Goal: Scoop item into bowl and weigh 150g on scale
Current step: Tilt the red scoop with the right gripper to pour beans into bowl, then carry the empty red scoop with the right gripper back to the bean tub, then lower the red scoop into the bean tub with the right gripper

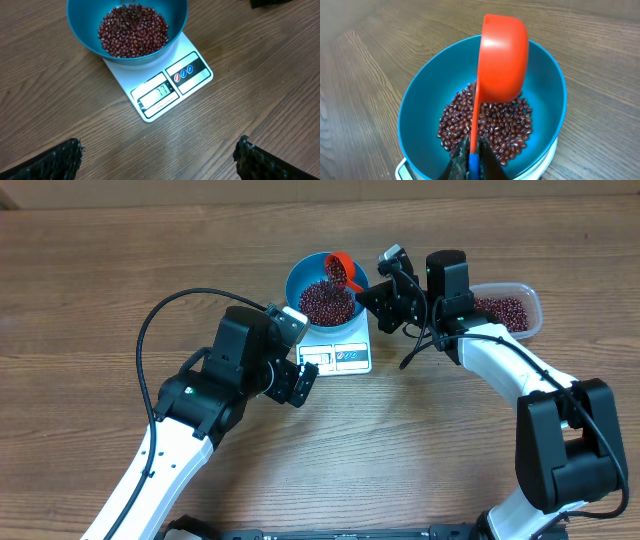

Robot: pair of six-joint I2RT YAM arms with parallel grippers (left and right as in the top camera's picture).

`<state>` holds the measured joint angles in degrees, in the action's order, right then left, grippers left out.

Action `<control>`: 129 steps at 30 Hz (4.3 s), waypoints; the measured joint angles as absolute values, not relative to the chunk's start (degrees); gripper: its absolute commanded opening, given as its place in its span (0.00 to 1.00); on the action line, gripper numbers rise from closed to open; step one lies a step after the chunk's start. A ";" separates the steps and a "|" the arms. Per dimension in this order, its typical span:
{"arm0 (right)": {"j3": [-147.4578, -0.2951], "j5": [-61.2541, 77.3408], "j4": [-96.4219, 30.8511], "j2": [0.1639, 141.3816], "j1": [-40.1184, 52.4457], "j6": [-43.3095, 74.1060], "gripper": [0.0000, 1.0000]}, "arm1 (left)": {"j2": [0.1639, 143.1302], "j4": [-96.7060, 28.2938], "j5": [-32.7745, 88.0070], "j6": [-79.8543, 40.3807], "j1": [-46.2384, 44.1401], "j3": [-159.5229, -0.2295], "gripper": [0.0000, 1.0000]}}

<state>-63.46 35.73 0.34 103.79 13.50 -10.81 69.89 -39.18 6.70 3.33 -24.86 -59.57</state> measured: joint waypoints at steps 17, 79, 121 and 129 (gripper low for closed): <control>-63.46 35.57 0.03 103.79 13.50 -22.26 0.04 | 69.89 -39.18 6.70 3.33 -24.86 -59.57 1.00; -63.46 -1.91 -34.46 85.23 -6.02 -19.46 0.04 | 69.89 -39.18 6.70 3.33 -24.86 -59.59 1.00; -63.46 4.29 -38.20 85.23 -11.18 -16.56 0.04 | 69.89 -39.18 6.70 3.33 -24.86 -59.57 1.00; -63.46 4.29 -38.17 85.23 -11.18 -16.51 0.04 | 69.89 -39.18 6.70 3.33 -24.86 -59.57 1.00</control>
<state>-63.46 4.29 -38.17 85.23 -11.18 -16.51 69.89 -39.18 6.70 3.33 -24.86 -59.57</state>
